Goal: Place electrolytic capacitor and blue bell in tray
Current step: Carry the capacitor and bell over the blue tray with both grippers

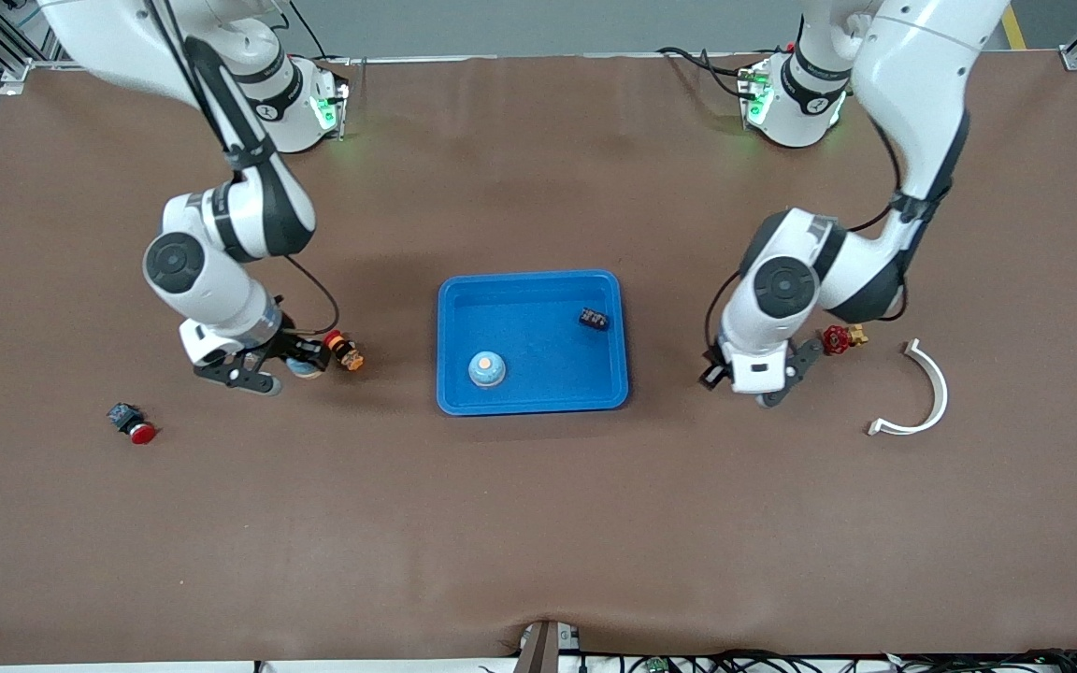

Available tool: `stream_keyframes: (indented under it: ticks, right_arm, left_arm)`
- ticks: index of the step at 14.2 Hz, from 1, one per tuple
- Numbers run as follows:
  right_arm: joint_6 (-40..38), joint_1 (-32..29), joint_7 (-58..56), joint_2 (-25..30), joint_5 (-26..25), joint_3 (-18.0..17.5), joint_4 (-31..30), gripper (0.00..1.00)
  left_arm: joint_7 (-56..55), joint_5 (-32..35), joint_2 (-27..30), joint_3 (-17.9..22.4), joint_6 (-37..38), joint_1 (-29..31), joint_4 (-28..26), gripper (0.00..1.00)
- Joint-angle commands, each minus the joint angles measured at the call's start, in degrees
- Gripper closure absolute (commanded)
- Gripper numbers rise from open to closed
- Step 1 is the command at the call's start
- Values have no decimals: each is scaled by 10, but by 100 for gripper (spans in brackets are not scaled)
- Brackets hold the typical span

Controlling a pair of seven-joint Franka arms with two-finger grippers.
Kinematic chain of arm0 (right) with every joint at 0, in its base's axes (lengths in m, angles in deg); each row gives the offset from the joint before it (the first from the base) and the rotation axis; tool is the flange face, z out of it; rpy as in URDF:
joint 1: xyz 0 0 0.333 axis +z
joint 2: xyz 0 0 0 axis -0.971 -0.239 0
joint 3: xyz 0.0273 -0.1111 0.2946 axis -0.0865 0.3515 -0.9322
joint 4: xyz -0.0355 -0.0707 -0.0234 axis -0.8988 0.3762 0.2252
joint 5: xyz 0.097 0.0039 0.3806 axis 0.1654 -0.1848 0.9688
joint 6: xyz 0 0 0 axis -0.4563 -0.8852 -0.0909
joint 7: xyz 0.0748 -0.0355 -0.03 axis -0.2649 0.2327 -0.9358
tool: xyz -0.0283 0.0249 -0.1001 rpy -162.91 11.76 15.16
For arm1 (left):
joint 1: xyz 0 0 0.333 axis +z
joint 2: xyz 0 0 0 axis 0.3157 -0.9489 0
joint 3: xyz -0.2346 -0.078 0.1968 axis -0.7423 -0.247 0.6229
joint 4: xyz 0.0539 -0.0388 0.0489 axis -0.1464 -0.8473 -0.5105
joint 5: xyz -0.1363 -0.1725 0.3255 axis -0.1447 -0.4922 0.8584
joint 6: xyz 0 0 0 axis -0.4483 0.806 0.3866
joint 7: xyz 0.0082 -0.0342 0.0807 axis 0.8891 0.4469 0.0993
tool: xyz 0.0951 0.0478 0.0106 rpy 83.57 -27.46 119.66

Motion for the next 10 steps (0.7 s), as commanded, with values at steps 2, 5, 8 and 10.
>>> stream_keyframes:
  ticks: [2,5,8,10]
  right_arm:
    - [-3,83,160,6,6,-16,3,100]
    - [-2,149,317,1,6,-16,22,100]
    - [6,187,479,-22,5,-16,34,100]
    - [8,205,535,-41,-2,-16,44,100]
  left_arm:
    - [-100,-9,-83,0,18,-57,124,100]
    - [-138,-9,-106,1,18,-92,164,100]
    - [-152,-9,-106,1,17,-103,164,100]
    - [-162,-9,-110,1,17,-114,165,100]
